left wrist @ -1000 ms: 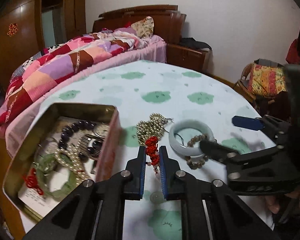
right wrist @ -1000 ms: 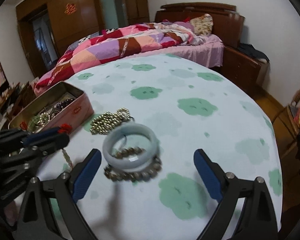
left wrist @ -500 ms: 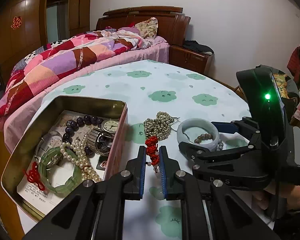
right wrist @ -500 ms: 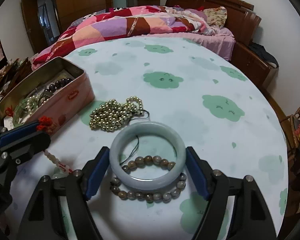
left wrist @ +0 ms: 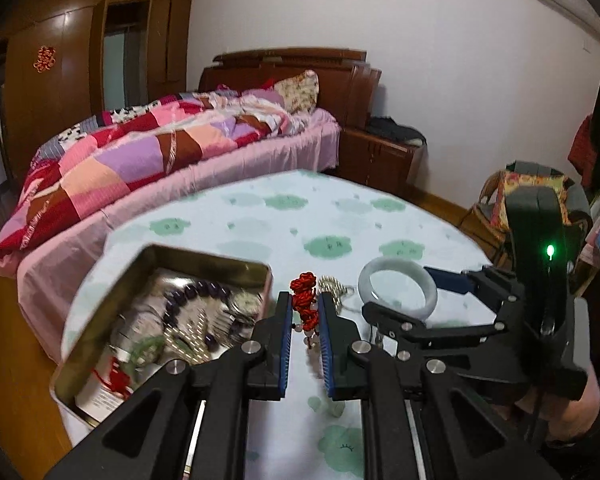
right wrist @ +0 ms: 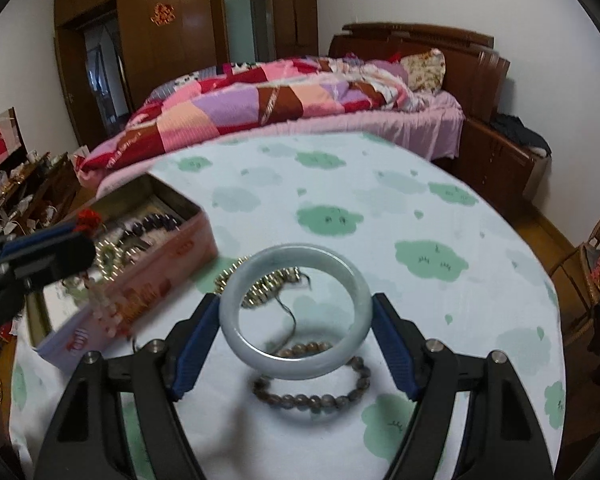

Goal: Organize jewelry
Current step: 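Grasp the white jade bangle with the right tool while the left tool lifts the red string, then carry the red string with the left tool and the white bangle with the right tool over the tin, then open the left tool releasing the red string while the right tool drops the white bangle into the tin, then grasp the grey bead bracelet with the right tool while the left tool moves to the gold chain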

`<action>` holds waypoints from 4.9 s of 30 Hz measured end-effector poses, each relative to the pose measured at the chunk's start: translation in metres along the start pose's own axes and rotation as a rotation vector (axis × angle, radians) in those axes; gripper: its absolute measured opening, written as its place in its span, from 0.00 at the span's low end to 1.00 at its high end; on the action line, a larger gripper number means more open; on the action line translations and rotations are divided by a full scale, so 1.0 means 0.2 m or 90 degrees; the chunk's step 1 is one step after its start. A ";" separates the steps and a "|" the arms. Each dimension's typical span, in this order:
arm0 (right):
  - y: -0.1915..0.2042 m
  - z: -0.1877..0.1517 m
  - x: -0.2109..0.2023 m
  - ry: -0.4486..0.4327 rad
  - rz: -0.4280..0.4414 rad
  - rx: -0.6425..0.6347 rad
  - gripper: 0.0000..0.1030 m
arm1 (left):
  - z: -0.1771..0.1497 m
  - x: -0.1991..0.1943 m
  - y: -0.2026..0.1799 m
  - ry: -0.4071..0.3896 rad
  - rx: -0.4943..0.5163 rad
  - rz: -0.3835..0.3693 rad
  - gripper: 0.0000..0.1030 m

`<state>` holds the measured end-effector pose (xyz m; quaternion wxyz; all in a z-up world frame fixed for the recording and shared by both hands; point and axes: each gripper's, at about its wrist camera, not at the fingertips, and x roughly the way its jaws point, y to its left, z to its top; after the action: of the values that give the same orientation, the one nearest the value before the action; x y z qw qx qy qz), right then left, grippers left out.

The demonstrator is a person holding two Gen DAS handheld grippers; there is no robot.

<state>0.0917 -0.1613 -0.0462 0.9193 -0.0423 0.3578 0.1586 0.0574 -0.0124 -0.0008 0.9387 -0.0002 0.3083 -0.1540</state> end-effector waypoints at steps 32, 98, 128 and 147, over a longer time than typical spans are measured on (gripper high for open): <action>0.39 0.22 0.01 -0.075 0.091 -0.094 0.75 | 0.07 -0.24 0.45 -0.058 -0.069 0.122 0.12; 0.66 0.12 0.24 0.026 0.140 -0.154 0.85 | -0.15 -0.03 0.65 0.034 -0.117 0.174 0.57; 0.13 -0.01 0.06 0.034 0.026 -0.074 0.87 | -0.13 0.05 0.40 0.053 -0.063 0.154 0.68; -0.07 -0.15 0.15 0.150 -0.006 -0.037 0.75 | -0.10 0.19 0.08 0.081 0.014 0.109 0.68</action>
<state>0.0982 -0.1730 -0.0896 0.8699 -0.0889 0.4584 0.1585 0.0781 -0.0063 -0.0405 0.9269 0.0465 0.3645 -0.0765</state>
